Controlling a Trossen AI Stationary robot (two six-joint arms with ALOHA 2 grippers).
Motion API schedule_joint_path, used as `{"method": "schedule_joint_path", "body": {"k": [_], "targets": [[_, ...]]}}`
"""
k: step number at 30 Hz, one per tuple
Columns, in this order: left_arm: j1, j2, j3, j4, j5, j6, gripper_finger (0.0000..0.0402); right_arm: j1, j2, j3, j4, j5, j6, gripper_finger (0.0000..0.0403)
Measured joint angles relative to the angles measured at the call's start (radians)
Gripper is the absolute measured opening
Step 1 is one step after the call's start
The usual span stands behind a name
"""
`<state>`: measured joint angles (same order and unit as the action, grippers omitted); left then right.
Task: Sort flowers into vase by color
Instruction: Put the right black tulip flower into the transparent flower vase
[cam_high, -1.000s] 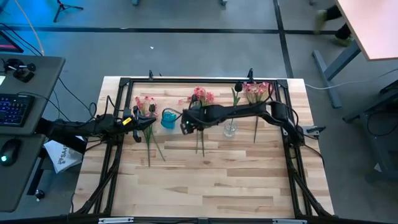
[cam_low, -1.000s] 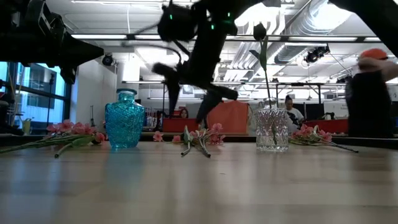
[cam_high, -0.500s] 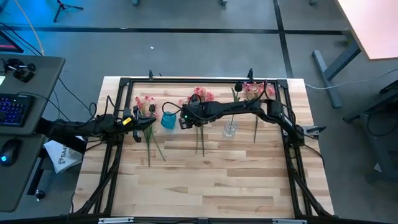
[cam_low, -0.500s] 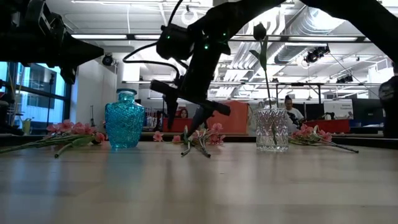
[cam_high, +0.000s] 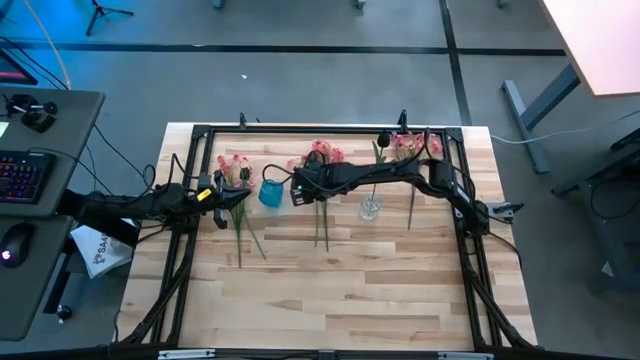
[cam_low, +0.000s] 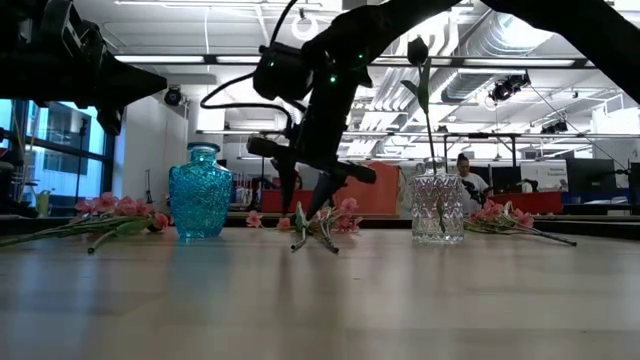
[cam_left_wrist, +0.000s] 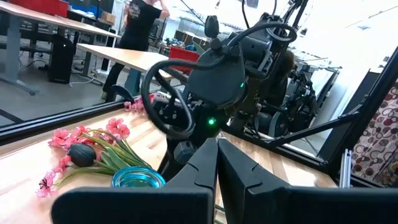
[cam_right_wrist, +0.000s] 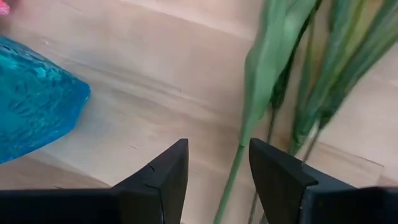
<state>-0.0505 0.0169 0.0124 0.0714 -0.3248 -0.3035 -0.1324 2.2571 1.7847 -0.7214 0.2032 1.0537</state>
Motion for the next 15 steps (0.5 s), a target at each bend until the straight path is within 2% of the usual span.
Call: {"method": "schedule_joint_path", "body": {"k": [11,15], "targets": [[0.000,0.000,0.000,-0.001,0.000,0.000,0.0001,-0.005,0.051,0.001,0.016,-0.022,0.010,0.0162],[0.000,0.000,0.000,-0.001,0.000,0.000,0.0001,-0.005,0.051,0.001,0.013,-0.018,-0.051,0.0136]]}}
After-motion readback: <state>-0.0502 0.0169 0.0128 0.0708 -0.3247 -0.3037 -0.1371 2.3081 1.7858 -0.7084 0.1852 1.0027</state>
